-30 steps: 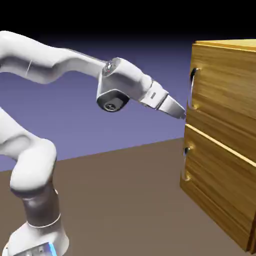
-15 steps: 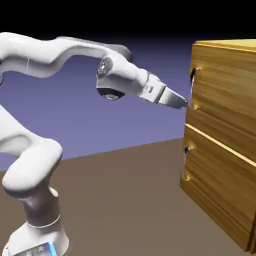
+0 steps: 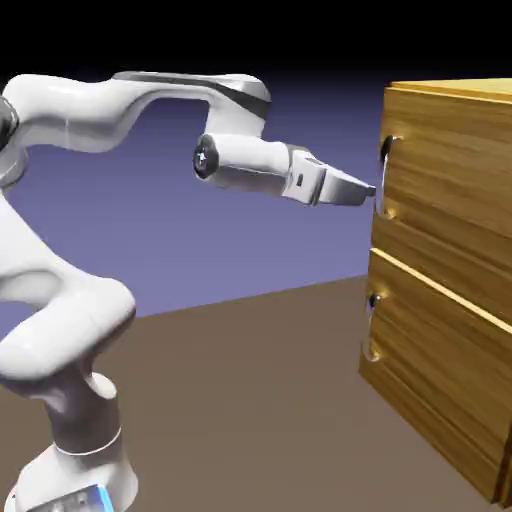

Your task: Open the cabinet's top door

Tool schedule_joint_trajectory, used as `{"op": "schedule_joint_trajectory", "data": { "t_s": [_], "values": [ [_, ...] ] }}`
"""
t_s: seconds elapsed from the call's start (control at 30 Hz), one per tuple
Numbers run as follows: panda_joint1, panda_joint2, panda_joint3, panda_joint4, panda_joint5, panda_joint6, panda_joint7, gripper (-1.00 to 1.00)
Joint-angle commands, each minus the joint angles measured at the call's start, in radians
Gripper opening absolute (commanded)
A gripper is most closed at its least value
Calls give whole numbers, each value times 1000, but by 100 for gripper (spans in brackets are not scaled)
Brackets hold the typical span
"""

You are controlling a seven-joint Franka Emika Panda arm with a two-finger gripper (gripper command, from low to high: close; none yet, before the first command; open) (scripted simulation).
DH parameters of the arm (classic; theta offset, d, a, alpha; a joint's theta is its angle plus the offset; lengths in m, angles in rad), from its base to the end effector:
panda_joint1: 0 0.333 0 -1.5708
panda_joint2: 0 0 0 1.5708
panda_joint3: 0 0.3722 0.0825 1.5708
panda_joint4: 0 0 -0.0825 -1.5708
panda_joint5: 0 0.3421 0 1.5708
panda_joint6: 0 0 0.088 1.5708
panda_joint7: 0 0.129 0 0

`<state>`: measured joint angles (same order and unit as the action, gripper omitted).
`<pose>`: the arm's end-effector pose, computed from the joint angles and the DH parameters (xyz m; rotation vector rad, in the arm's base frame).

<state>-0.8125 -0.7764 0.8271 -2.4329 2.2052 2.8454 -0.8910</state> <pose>0.3628 0.0551 0.5879 -1.9331 0.8368 -1.5732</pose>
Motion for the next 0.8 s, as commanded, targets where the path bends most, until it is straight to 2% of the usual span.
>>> {"op": "schedule_joint_trajectory", "data": {
  "t_s": [0.0,0.47,0.53,0.73,0.77],
  "values": [
    [-16,-4,16,7,44,-4,-32,0],
    [-244,-61,245,112,652,-57,-483,0],
    [-250,-63,251,114,669,-58,-495,0],
    [-446,2,393,261,692,-65,-516,0],
    [-446,2,393,261,692,-65,-516,-100]
  ]
}}
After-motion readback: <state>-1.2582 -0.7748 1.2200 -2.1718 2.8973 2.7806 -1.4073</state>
